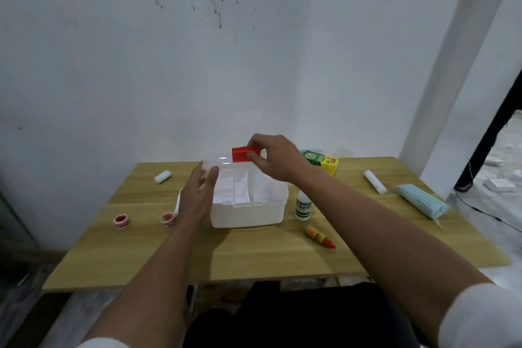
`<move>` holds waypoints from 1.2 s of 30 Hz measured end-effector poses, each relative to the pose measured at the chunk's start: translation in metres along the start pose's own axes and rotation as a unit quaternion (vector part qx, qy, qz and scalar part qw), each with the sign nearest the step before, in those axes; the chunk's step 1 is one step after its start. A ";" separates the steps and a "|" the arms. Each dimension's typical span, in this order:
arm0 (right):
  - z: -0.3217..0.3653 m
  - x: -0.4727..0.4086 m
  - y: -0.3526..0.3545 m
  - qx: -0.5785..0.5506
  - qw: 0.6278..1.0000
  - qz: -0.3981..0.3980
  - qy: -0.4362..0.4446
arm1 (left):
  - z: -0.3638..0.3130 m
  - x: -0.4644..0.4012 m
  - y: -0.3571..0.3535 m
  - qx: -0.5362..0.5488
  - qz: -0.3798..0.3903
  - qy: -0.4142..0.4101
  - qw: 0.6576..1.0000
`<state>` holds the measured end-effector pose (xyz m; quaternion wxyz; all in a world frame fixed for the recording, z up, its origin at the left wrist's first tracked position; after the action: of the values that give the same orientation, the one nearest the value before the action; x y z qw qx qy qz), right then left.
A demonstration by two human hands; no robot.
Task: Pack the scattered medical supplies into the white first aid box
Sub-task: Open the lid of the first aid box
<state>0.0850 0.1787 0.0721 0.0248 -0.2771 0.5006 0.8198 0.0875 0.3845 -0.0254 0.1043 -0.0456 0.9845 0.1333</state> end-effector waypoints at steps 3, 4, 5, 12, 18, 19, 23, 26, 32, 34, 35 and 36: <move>-0.007 -0.039 0.015 -0.017 0.999 -0.036 -0.019 | 0.005 -0.008 -0.004 -0.007 0.035 0.025 0.999; -0.012 -0.052 0.017 -0.011 0.998 -0.044 -0.033 | 0.005 -0.011 -0.005 -0.026 0.054 0.030 0.998; -0.019 -0.065 0.017 -0.004 0.997 -0.050 -0.058 | 0.007 -0.012 -0.007 -0.050 0.072 0.036 0.995; -0.092 -0.104 -0.023 -0.088 0.966 0.019 -0.244 | 0.009 -0.018 -0.012 -0.144 0.149 -0.010 0.978; -0.135 -0.079 -0.044 -0.194 0.920 0.047 -0.337 | 0.008 -0.019 -0.015 -0.182 0.193 -0.034 0.963; -0.140 -0.072 -0.043 -0.202 0.916 0.044 -0.343 | 0.008 -0.019 -0.015 -0.184 0.197 -0.034 0.962; -0.158 -0.046 -0.025 -0.250 0.899 0.042 -0.357 | 0.002 -0.013 -0.017 -0.189 0.200 -0.026 0.961; -0.172 -0.025 0.006 -0.197 0.918 0.047 -0.340 | -0.005 -0.005 -0.018 -0.212 0.196 -0.011 0.957; -0.182 0.028 0.063 -0.079 0.954 0.075 -0.278 | -0.020 0.015 -0.019 -0.255 0.180 0.014 0.950; -0.183 0.046 0.066 -0.032 0.960 0.091 -0.262 | -0.027 0.024 -0.021 -0.254 0.177 0.010 0.951; -0.185 0.055 0.064 -0.014 0.959 0.102 -0.264 | -0.029 0.027 -0.021 -0.256 0.174 0.011 0.951; -0.188 0.064 0.061 0.005 0.956 0.114 -0.270 | -0.029 0.029 -0.021 -0.259 0.171 0.013 0.950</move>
<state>0.0920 -0.0239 0.0257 0.0666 0.0134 0.5078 0.8588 0.0564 0.3543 -0.0099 0.0521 0.0967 0.9102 0.3993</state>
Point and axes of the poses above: each hand's wrist, its own x-axis away from the middle knuckle, its own y-axis out of the back of the hand, z = x × y, the point moved 5 cm from there along -x, towards the middle knuckle, and after that the axes turned 1 degree about -y, right-handed, at the moved point
